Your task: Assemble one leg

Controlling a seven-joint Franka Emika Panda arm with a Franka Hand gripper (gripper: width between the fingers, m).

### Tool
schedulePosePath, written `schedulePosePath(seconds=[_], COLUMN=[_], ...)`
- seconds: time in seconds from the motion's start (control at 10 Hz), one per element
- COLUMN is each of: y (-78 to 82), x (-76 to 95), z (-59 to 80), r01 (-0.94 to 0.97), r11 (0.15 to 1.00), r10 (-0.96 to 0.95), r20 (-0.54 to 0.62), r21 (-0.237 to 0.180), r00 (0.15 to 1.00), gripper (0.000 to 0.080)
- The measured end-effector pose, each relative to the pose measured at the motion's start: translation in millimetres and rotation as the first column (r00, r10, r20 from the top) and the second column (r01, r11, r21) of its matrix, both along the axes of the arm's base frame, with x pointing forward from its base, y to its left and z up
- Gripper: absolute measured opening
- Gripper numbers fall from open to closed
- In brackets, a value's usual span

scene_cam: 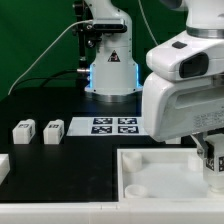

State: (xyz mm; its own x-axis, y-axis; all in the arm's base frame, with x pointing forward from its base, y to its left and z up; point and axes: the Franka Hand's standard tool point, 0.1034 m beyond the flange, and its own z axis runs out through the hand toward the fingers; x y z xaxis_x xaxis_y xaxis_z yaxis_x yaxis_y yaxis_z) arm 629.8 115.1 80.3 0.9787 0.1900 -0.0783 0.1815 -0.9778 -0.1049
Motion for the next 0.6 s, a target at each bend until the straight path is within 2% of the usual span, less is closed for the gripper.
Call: schedulePosePath(seconds=[0.2,0.3,0.4,0.6], y=[0.9,1.1,0.7,0.8], x=[5.2,5.6,6.8,6.1], z=[-1.1,-1.3,-1.3,-1.6], r01=[0.381,0.488,0.639,0.762], r11=[0.924,0.872,0.767,0.643], r10=[-0.382,-0.490,-0.642,-0.766], r20=[-0.025,-0.036,-0.042,-0.036], r21=[-0.037,-0.046,-0.062,-0.078], r00=[0.924,0.871,0.766,0.642], gripper=[0.0294,0.0294,0.0294,0.0294])
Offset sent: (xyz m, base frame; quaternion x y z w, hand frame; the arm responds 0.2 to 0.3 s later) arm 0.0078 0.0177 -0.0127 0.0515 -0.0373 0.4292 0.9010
